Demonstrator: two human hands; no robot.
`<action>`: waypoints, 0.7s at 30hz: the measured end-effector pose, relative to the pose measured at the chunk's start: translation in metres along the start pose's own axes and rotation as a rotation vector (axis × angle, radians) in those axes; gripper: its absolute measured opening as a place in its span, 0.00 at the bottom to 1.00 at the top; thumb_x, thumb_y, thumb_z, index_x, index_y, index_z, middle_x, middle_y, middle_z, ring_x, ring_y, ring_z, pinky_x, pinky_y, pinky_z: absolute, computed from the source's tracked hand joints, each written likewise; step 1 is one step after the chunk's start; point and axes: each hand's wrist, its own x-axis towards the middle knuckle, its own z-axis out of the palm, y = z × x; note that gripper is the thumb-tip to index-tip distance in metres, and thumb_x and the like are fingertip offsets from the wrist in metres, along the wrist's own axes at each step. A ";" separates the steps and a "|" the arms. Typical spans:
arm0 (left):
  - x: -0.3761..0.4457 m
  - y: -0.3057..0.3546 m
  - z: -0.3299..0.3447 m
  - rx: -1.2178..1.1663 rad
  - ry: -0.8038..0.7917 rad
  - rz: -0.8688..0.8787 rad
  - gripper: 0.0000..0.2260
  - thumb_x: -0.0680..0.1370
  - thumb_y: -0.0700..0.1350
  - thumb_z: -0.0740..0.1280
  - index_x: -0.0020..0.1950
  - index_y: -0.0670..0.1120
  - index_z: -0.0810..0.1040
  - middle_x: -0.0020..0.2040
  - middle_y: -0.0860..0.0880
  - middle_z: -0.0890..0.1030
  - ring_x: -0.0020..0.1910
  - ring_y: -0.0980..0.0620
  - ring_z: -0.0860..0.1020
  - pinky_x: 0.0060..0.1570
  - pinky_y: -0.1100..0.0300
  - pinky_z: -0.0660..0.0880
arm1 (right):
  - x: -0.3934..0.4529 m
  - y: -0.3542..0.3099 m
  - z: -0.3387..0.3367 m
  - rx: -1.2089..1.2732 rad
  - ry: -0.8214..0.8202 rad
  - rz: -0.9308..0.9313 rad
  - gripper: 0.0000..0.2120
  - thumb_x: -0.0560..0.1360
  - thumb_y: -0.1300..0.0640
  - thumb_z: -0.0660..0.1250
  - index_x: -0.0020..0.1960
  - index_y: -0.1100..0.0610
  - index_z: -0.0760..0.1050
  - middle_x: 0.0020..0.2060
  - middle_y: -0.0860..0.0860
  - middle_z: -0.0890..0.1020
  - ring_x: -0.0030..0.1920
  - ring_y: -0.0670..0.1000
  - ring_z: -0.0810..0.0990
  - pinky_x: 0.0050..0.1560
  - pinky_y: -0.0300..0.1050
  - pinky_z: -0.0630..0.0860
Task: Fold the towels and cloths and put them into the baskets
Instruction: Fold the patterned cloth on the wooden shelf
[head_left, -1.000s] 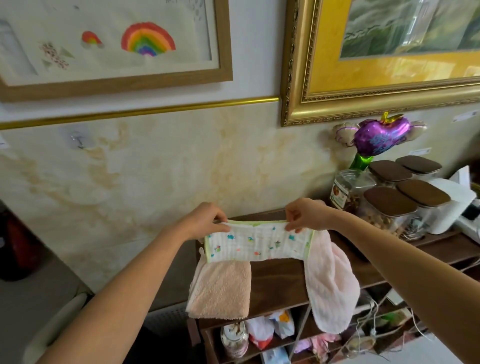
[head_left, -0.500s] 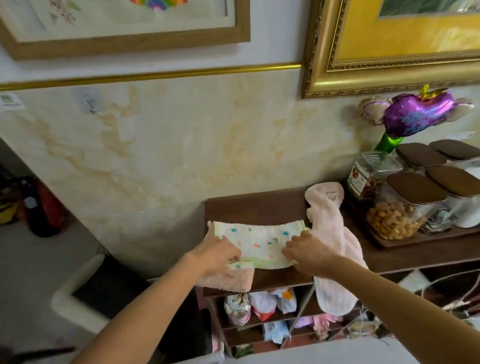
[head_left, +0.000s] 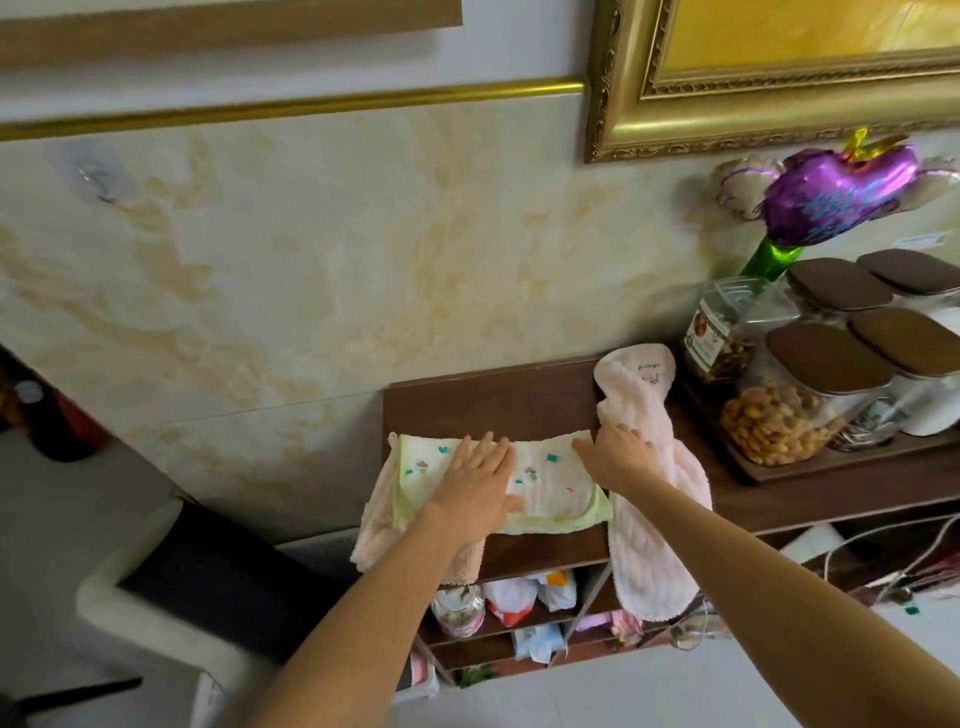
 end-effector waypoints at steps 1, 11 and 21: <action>0.000 -0.001 0.004 0.010 -0.060 0.009 0.30 0.83 0.57 0.48 0.79 0.44 0.41 0.79 0.46 0.41 0.77 0.47 0.38 0.75 0.47 0.37 | 0.003 0.001 0.003 0.033 -0.032 0.007 0.20 0.80 0.44 0.56 0.62 0.57 0.73 0.60 0.54 0.76 0.63 0.56 0.71 0.65 0.52 0.68; 0.014 -0.028 -0.020 -0.125 -0.261 0.112 0.37 0.78 0.64 0.58 0.80 0.50 0.46 0.79 0.52 0.41 0.78 0.48 0.40 0.75 0.49 0.38 | -0.015 -0.004 0.007 0.524 0.151 -0.022 0.09 0.81 0.51 0.59 0.55 0.56 0.70 0.42 0.48 0.73 0.48 0.50 0.75 0.49 0.42 0.71; 0.017 -0.026 -0.011 -0.076 -0.230 0.070 0.42 0.76 0.63 0.63 0.79 0.52 0.41 0.79 0.52 0.38 0.78 0.47 0.39 0.75 0.43 0.38 | -0.008 -0.007 0.014 0.500 0.200 0.017 0.12 0.83 0.50 0.49 0.62 0.51 0.66 0.44 0.46 0.73 0.40 0.41 0.70 0.40 0.38 0.69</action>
